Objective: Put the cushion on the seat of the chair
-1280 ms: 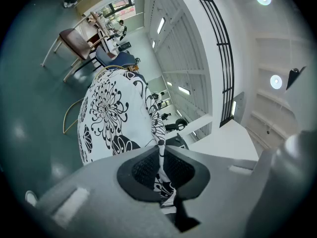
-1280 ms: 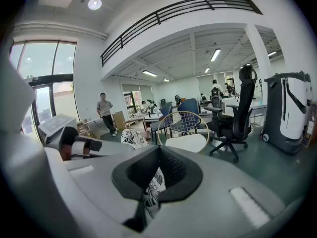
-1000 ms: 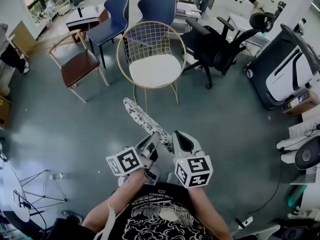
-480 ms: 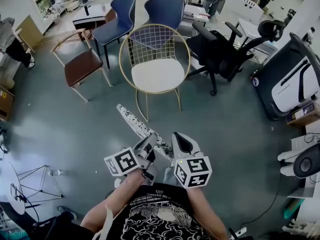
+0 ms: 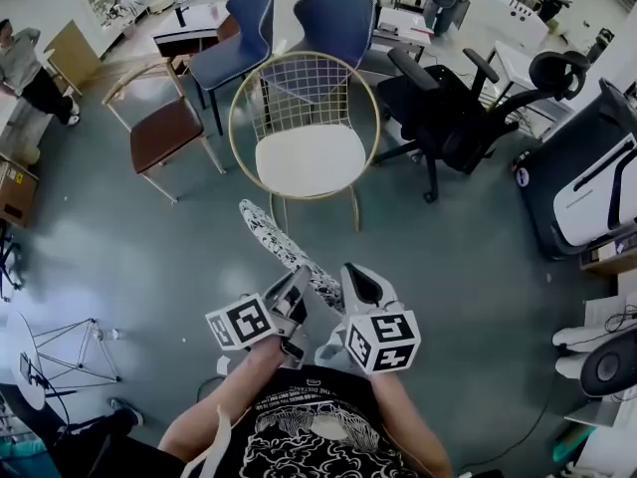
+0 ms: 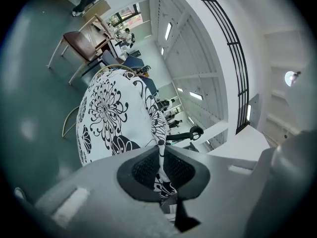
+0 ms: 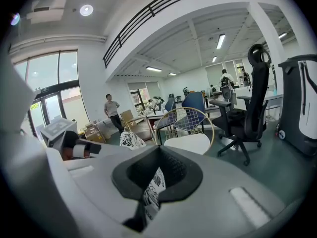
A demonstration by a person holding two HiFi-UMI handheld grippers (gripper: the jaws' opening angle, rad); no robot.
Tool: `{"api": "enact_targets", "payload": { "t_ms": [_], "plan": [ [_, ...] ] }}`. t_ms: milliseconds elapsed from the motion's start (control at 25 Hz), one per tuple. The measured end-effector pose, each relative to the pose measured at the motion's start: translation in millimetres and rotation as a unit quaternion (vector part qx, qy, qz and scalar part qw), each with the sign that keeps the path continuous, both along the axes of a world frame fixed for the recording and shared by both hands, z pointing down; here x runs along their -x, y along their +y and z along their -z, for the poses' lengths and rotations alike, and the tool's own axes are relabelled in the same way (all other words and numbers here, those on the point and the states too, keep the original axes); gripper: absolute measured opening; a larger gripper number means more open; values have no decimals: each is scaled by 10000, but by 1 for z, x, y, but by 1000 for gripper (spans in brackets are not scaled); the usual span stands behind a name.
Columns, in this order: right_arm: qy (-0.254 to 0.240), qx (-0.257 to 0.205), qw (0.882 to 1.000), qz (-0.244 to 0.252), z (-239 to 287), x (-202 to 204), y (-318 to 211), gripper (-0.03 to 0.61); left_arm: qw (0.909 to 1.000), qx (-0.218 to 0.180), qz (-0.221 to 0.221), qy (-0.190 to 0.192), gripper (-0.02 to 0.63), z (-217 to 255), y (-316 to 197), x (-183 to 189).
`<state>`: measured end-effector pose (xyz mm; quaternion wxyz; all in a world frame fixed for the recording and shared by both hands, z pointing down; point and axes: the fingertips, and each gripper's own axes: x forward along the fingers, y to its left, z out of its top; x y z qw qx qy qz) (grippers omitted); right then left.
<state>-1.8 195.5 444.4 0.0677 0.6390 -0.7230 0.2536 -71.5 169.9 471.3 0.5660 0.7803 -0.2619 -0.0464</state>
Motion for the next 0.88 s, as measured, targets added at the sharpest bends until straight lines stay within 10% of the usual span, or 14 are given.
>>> {"api": "enact_targets", "payload": {
  "t_ms": [880],
  "plan": [
    [-338, 121, 9990, 282, -21, -84, -31, 0, 9996, -186, 51, -218, 9, 2, -31, -95]
  ]
}}
